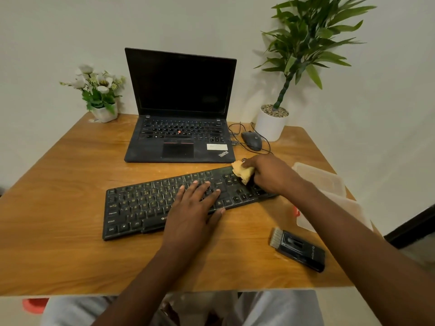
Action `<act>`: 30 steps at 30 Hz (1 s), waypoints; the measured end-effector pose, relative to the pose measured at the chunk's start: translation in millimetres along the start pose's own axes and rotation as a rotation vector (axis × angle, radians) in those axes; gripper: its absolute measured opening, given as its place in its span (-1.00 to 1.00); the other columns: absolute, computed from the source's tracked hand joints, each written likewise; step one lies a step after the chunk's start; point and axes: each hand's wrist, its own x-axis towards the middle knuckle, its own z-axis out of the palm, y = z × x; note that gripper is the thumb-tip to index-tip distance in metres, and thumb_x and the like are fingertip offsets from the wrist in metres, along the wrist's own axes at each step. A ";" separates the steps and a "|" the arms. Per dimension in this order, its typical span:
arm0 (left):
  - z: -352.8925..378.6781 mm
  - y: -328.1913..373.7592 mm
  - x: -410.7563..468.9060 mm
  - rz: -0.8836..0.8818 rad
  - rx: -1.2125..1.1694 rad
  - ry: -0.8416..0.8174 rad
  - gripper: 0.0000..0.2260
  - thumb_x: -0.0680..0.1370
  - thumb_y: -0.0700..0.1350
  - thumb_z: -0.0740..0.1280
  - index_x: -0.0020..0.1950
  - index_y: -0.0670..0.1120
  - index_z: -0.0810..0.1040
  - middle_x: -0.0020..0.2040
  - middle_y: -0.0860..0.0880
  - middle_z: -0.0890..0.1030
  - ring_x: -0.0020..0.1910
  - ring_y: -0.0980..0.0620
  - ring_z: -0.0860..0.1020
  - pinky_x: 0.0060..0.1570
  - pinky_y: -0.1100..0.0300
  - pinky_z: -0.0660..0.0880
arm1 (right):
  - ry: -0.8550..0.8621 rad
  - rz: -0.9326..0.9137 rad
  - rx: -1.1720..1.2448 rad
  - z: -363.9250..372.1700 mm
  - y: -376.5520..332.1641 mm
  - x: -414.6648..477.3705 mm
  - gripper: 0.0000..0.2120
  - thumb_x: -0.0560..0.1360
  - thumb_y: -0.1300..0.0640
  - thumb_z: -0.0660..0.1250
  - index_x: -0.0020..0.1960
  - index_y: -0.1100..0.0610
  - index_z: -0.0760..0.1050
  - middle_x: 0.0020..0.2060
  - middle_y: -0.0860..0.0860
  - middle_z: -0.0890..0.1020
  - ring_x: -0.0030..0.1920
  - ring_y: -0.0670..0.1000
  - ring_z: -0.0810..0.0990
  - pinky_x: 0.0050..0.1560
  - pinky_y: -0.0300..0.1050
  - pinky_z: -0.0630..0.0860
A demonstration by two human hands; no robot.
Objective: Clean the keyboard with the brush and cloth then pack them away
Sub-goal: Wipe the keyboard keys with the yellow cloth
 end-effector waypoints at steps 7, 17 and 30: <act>-1.4 0.9 -1.5 -0.004 -0.015 0.008 -0.47 0.67 0.35 0.01 0.62 0.22 0.22 0.66 0.08 0.21 0.66 0.03 0.06 0.64 -0.07 -0.02 | -0.011 -0.014 -0.159 1.4 -1.4 7.2 -0.51 0.55 0.21 0.38 0.44 -0.09 0.55 0.39 0.01 0.61 0.33 0.11 0.58 0.18 0.05 0.59; -2.7 1.1 -1.4 -0.007 -0.028 0.000 -0.47 0.67 0.34 0.01 0.63 0.23 0.19 0.67 0.09 0.18 0.66 0.04 0.03 0.64 -0.03 -0.10 | 0.046 0.084 -0.261 -11.3 7.6 16.8 -0.63 0.56 0.24 0.36 0.31 -0.01 0.66 0.17 0.14 0.68 0.11 0.17 0.67 -0.09 -0.05 0.53; 2.6 -2.6 0.7 -0.001 -0.028 0.020 -0.47 0.66 0.36 0.02 0.60 0.23 0.25 0.65 0.08 0.23 0.66 0.03 0.08 0.64 -0.08 -0.01 | -0.022 0.064 -0.079 -5.7 -5.2 -0.2 -0.58 0.53 0.27 0.37 0.33 -0.02 0.68 0.29 0.10 0.67 0.24 0.15 0.62 0.15 -0.01 0.55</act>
